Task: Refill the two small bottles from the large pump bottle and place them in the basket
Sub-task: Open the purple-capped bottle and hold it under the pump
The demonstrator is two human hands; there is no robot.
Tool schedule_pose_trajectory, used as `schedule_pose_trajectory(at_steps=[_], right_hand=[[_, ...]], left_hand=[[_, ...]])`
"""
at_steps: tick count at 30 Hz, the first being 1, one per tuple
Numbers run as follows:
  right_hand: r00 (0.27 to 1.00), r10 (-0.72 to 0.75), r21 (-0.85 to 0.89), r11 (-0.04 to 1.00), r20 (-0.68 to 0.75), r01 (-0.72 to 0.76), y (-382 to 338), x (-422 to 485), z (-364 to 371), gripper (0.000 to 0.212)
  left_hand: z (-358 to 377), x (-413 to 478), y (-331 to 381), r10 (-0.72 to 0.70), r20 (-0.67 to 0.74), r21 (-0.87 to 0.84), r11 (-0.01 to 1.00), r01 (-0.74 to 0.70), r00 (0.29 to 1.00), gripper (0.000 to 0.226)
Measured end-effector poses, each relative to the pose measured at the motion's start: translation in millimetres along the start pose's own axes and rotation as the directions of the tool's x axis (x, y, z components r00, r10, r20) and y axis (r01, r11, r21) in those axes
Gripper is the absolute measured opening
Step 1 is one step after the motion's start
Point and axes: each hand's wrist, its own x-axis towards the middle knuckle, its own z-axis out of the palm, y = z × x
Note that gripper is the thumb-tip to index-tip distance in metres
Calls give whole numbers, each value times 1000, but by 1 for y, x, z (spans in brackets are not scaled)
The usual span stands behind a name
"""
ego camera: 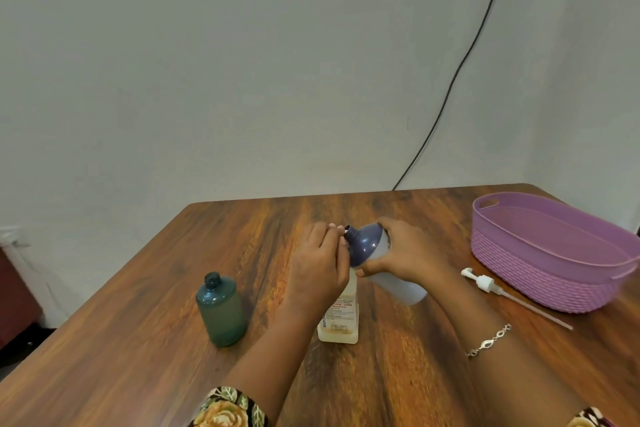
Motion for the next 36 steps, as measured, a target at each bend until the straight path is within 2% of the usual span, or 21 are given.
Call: schedule_pose_trajectory(at_steps=[4, 10, 13, 16, 21, 27, 36], right_hand=[[1000, -4, -1, 1000, 3, 4, 4, -3, -2, 68], [1000, -9, 1, 1000, -3, 9, -1, 1, -9, 70], [1000, -6, -25, 1000, 13, 6, 0, 0, -5, 69], [1000, 5, -28, 1000, 9, -5, -1, 0, -2, 69], [1000, 14, -2, 1000, -7, -14, -4, 1, -5, 71], [1000, 4, -18, 1000, 3, -4, -6, 2, -1, 72], [1000, -1, -19, 1000, -14, 1, -6, 4, -4, 72]], left_hand=[[4, -1, 3, -32, -27, -19, 999, 32, 999, 26], [-7, 15, 5, 17, 17, 34, 999, -18, 1000, 28], [-4, 4, 0, 15, 14, 48, 999, -16, 1000, 17], [-4, 3, 0, 4, 55, 59, 998, -8, 998, 28], [-15, 21, 9, -15, 79, 59, 998, 10, 997, 21], [-8, 9, 8, -59, 7, 54, 997, 58, 998, 23], [-10, 18, 9, -86, 68, 94, 992, 79, 994, 28]])
